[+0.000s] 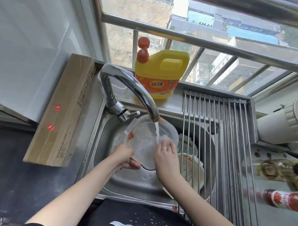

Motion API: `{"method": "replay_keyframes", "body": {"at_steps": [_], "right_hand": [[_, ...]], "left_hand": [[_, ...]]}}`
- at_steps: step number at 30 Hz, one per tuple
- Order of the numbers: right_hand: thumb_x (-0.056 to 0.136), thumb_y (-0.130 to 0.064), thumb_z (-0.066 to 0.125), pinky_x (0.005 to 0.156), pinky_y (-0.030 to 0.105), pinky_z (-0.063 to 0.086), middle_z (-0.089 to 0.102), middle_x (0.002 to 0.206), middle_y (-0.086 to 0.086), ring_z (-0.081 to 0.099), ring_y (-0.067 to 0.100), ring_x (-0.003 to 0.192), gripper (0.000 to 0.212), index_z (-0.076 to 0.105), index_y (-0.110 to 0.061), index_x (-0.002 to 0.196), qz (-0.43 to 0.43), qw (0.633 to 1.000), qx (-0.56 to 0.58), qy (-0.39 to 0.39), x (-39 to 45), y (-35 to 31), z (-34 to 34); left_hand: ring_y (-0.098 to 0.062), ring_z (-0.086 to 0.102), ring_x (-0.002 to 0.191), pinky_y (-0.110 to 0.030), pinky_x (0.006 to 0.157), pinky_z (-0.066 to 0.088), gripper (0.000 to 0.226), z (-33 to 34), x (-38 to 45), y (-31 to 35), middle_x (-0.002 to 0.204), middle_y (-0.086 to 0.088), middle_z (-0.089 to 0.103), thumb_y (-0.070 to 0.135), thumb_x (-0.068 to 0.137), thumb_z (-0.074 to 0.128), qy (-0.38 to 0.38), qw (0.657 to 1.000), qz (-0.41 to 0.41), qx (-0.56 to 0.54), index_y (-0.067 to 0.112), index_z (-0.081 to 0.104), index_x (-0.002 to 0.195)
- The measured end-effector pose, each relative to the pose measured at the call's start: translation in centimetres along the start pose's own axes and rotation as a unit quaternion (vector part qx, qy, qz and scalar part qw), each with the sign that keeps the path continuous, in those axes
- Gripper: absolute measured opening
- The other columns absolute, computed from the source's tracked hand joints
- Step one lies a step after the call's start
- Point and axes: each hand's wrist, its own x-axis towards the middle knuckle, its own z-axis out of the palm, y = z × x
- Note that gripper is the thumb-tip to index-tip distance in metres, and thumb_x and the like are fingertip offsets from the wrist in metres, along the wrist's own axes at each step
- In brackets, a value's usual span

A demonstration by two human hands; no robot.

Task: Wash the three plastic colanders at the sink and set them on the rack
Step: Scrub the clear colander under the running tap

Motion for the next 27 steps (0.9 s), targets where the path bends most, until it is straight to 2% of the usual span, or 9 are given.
{"method": "replay_keyframes", "body": {"at_steps": [2, 3, 6, 9, 14, 17, 19, 23, 27], "right_hand": [[0.089, -0.024, 0.059, 0.117, 0.047, -0.002, 0.008, 0.154, 0.030, 0.005, 0.041, 0.144, 0.090, -0.003, 0.007, 0.147, 0.020, 0.988, -0.045, -0.143, 0.1, -0.4, -0.8], [0.089, -0.027, 0.058, 0.117, 0.049, -0.002, 0.004, 0.154, 0.029, 0.002, 0.041, 0.145, 0.094, -0.008, 0.005, 0.148, 0.012, 0.980, -0.052, -0.192, 0.2, -0.5, -1.2], [0.090, -0.017, 0.056, 0.116, 0.055, 0.007, 0.012, 0.157, 0.018, 0.013, 0.031, 0.145, 0.075, 0.014, -0.007, 0.150, -0.113, 0.968, -0.054, -0.216, 0.2, -0.7, -1.7], [0.094, -0.013, 0.048, 0.105, 0.045, 0.032, 0.031, 0.152, 0.003, 0.036, 0.023, 0.136, 0.051, 0.036, -0.021, 0.142, -0.209, 0.942, -0.030, -0.259, -0.4, 0.1, -1.9], [0.081, -0.073, 0.048, 0.115, 0.045, 0.016, 0.014, 0.159, 0.007, 0.015, 0.025, 0.145, 0.097, 0.017, -0.014, 0.151, -0.072, 0.926, 0.192, -0.318, 0.1, 1.0, -3.2], [0.082, -0.078, 0.032, 0.114, 0.057, -0.002, -0.004, 0.159, 0.012, -0.009, 0.030, 0.146, 0.100, 0.003, -0.013, 0.153, 0.013, 0.947, 0.177, -0.267, 1.0, 0.2, -2.1], [0.087, -0.073, 0.026, 0.112, 0.057, -0.008, -0.012, 0.159, 0.009, -0.017, 0.030, 0.145, 0.092, -0.001, -0.014, 0.153, -0.021, 0.941, 0.134, -0.309, 1.0, -0.4, -1.4], [0.103, -0.039, 0.026, 0.115, 0.041, 0.015, 0.021, 0.157, 0.006, 0.020, 0.027, 0.144, 0.051, 0.028, -0.017, 0.149, -0.128, 0.900, 0.203, -0.364, 0.6, -0.8, -1.7], [0.097, -0.011, 0.038, 0.099, 0.035, 0.042, 0.051, 0.136, 0.012, 0.052, 0.028, 0.120, 0.045, 0.039, -0.010, 0.142, -0.014, 0.939, 0.267, -0.218, 1.4, -0.6, -1.9]], "left_hand": [[-0.019, 0.057, 0.031, -0.031, 0.033, 0.050, 0.023, -0.2, 0.0, 0.0, 0.062, -0.027, 0.058, -0.004, 0.092, 0.026, -0.015, 1.000, -0.005, 0.000, -0.006, 0.036, 0.113], [-0.019, 0.057, 0.031, -0.035, 0.036, 0.053, 0.025, -0.4, 0.0, -0.2, 0.064, -0.027, 0.058, -0.003, 0.093, 0.027, -0.022, 1.000, -0.012, -0.005, -0.006, 0.035, 0.116], [-0.019, 0.056, 0.031, -0.038, 0.040, 0.055, 0.025, -0.9, 0.5, -0.6, 0.060, -0.027, 0.058, -0.003, 0.094, 0.027, -0.035, 0.999, -0.035, -0.011, -0.009, 0.034, 0.117], [-0.017, 0.055, 0.031, -0.041, 0.045, 0.057, 0.018, -1.0, 0.3, -0.9, 0.057, -0.023, 0.057, -0.003, 0.095, 0.030, -0.065, 0.997, -0.044, 0.002, -0.012, 0.044, 0.102], [-0.016, 0.056, 0.032, -0.037, 0.041, 0.056, 0.018, -0.4, 0.2, -0.9, 0.048, -0.017, 0.056, -0.006, 0.093, 0.034, -0.093, 0.994, -0.055, 0.032, -0.012, 0.046, 0.104], [-0.013, 0.052, 0.030, -0.039, 0.046, 0.057, 0.014, -0.6, 0.0, -1.0, 0.042, -0.016, 0.057, -0.004, 0.095, 0.034, -0.107, 0.991, -0.076, 0.025, -0.006, 0.045, 0.087], [-0.011, 0.050, 0.029, -0.037, 0.047, 0.057, 0.017, -0.9, -0.1, -1.2, 0.044, -0.018, 0.059, -0.002, 0.095, 0.034, -0.109, 0.990, -0.084, 0.040, -0.009, 0.045, 0.085], [-0.010, 0.046, 0.025, -0.037, 0.044, 0.055, 0.020, -1.2, 0.3, -1.4, 0.040, -0.018, 0.056, -0.003, 0.094, 0.027, -0.093, 0.990, -0.091, 0.047, -0.011, 0.043, 0.085], [-0.010, 0.045, 0.025, -0.036, 0.042, 0.056, 0.014, -1.6, 0.3, -1.5, 0.040, -0.017, 0.055, -0.001, 0.095, 0.033, -0.100, 0.990, -0.095, 0.035, -0.010, 0.044, 0.099]]}}
